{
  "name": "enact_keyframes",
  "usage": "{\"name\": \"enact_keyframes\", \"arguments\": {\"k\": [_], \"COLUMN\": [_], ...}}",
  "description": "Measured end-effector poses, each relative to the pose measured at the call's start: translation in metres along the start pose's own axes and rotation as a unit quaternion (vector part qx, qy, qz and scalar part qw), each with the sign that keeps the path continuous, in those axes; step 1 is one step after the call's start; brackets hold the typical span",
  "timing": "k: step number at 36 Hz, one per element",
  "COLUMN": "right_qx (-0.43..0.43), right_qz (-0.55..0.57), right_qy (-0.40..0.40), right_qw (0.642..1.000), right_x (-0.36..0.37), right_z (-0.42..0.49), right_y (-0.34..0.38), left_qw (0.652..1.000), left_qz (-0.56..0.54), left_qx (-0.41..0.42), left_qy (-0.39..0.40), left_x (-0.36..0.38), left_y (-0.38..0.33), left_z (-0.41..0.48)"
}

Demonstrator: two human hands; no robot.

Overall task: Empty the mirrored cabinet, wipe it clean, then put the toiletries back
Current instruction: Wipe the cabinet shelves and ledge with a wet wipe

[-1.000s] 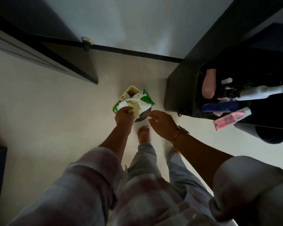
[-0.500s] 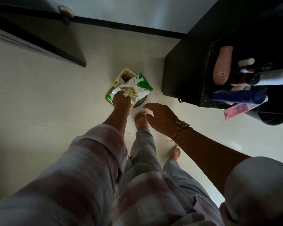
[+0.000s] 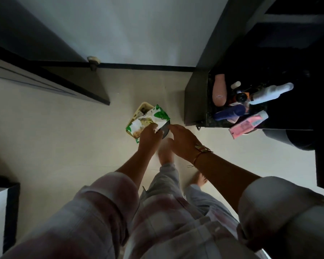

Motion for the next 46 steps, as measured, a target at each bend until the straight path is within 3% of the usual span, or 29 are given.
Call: {"name": "enact_keyframes", "arguments": {"k": [14, 28, 35, 40, 46], "right_qx": [-0.015, 0.015, 0.055, 0.094, 0.125], "right_qz": [-0.007, 0.006, 0.010, 0.034, 0.101], "right_qy": [-0.054, -0.205, -0.226, -0.223, -0.207], "right_qw": [0.998, 0.979, 0.973, 0.970, 0.965], "right_x": [-0.070, -0.134, -0.151, -0.150, -0.144], "right_z": [-0.100, -0.139, -0.127, -0.120, -0.108], "right_y": [-0.064, -0.148, -0.168, -0.181, -0.192], "left_qw": [0.984, 0.972, 0.971, 0.962, 0.967], "left_qz": [0.105, 0.039, 0.021, 0.087, 0.049], "left_qx": [0.139, 0.225, 0.226, 0.260, 0.243], "left_qy": [0.018, -0.044, -0.073, -0.018, 0.062], "left_x": [0.004, 0.018, 0.023, 0.044, 0.079], "left_y": [-0.108, -0.200, -0.216, -0.219, -0.216], "left_z": [-0.119, -0.170, -0.156, -0.147, -0.141]}}
Point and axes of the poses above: each hand's wrist, its own z-axis towards the middle knuckle, its own x-axis out of the palm, y = z × x, the point moved 3 cm from there along z, towards the middle knuckle, and after that the axes turned 9 degrees about -y, right-handed, at the moved point
